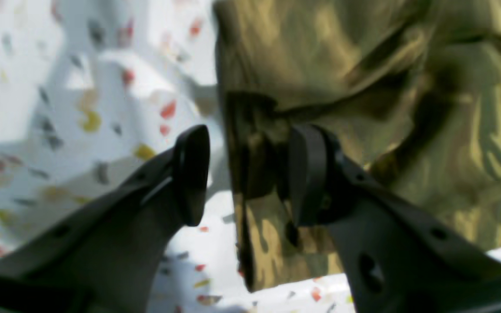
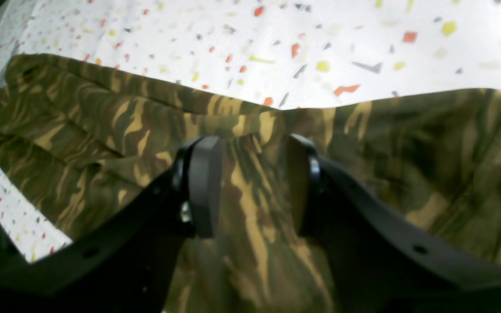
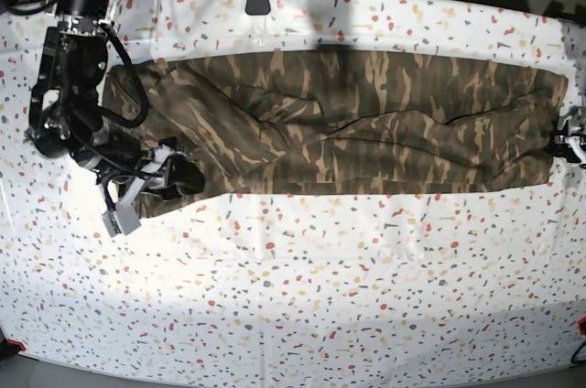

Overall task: Fold the T-shirt properly
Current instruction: 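Grasp the strip end near the left gripper with the left gripper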

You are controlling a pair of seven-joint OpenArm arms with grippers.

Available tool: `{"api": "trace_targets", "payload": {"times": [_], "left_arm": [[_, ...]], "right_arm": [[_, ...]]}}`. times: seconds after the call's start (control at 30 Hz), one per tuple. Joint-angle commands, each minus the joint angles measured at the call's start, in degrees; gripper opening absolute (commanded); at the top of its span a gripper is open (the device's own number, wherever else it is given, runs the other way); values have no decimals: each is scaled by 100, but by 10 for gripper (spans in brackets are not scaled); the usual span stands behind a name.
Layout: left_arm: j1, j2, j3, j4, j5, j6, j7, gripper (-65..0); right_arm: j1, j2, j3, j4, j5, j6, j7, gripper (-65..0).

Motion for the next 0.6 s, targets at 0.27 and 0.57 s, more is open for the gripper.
{"api": "trace_targets", "payload": {"times": [0.27, 0.57], "left_arm": [[-142, -205, -57, -605, -1233, -520, 358, -364], [-122, -74, -57, -610, -1869, -574, 715, -364]], "right_arm": [[-713, -15, 157, 1200, 149, 28, 111, -396], [-730, -17, 273, 1202, 166, 28, -17, -396]]}}
